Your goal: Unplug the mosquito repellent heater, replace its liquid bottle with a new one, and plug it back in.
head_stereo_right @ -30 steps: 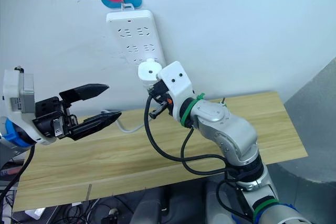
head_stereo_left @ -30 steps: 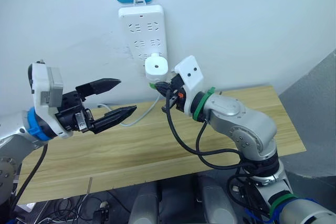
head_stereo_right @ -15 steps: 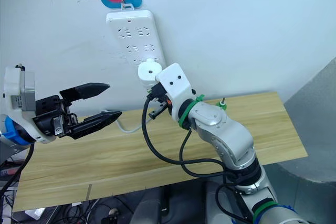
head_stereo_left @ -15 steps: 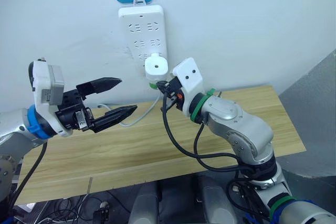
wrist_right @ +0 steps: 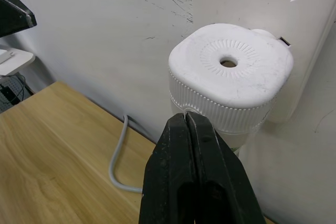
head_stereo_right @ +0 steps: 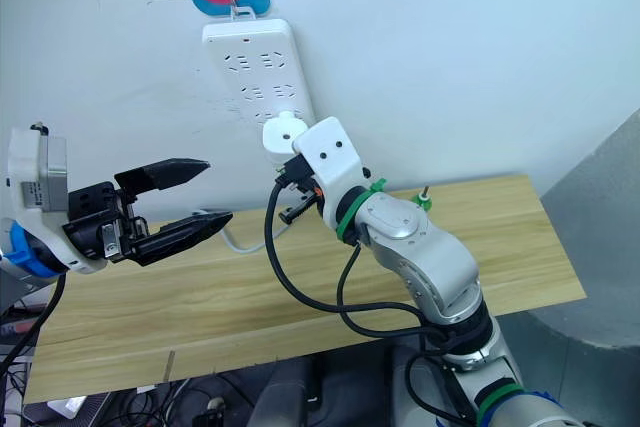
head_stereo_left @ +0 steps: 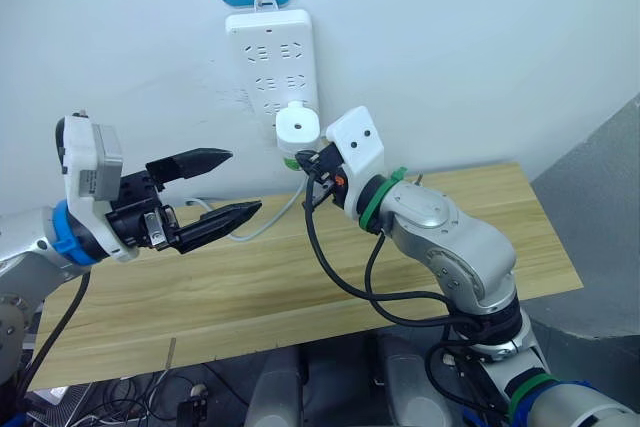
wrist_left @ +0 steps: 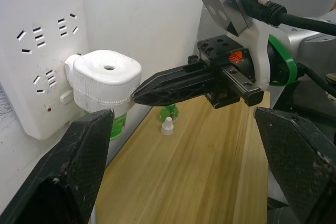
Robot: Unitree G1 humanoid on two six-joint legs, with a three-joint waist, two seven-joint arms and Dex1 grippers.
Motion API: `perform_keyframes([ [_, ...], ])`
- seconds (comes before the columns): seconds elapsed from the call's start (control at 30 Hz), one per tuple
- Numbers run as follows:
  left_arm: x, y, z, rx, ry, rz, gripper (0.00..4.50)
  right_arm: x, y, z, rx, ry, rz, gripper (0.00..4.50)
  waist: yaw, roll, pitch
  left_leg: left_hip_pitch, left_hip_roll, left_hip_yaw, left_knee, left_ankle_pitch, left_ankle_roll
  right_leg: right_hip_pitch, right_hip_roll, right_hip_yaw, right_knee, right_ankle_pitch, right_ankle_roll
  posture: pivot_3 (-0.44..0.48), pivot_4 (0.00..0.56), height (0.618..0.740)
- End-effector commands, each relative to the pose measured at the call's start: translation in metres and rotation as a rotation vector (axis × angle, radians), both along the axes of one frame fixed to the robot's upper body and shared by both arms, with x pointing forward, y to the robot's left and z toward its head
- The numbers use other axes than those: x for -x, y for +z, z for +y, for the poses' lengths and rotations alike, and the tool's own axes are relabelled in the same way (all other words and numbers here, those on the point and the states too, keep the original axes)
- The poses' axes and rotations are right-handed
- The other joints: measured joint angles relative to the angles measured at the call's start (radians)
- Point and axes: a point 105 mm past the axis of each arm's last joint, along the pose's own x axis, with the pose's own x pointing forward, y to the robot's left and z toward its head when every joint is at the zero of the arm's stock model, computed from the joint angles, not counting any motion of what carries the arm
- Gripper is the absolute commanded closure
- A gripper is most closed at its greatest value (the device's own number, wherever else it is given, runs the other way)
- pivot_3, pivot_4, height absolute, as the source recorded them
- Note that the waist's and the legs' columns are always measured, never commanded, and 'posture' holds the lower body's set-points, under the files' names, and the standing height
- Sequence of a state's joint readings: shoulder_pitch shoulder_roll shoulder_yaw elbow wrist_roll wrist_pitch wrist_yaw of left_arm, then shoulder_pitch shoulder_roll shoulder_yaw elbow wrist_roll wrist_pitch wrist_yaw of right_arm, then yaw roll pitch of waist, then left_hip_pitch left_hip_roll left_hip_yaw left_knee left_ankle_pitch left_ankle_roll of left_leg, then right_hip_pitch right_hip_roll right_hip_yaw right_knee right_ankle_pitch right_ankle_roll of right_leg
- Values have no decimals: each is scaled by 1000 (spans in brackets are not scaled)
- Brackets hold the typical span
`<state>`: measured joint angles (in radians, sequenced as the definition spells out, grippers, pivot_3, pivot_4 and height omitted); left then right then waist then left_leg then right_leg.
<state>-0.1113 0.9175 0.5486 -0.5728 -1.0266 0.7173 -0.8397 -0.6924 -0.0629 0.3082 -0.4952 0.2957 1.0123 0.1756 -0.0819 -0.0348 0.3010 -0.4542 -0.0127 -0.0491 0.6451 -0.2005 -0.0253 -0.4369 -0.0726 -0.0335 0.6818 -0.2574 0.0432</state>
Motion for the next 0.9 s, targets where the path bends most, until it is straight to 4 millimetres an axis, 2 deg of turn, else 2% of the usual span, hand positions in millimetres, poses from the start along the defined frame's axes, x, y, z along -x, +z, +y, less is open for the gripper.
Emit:
perform_keyframes([
  [0.03,3,5,0,-3,-8,-18,0,1,13,0,-30,-10,-58,4473,0,0,0,0,0,0,0,0,0,0,0,0,0,0,0,-94,275,734],
  [0.4,3,7,1,-2,-2,-20,0,-5,8,0,6,-51,-87,4473,1,0,0,1,0,0,0,0,0,1,0,0,0,0,0,-82,278,734],
  [0.9,3,6,0,1,-3,-21,0,-18,15,-11,-4,-165,-134,4473,15,0,0,2,0,0,1,0,0,2,0,0,0,0,0,-88,277,734],
])
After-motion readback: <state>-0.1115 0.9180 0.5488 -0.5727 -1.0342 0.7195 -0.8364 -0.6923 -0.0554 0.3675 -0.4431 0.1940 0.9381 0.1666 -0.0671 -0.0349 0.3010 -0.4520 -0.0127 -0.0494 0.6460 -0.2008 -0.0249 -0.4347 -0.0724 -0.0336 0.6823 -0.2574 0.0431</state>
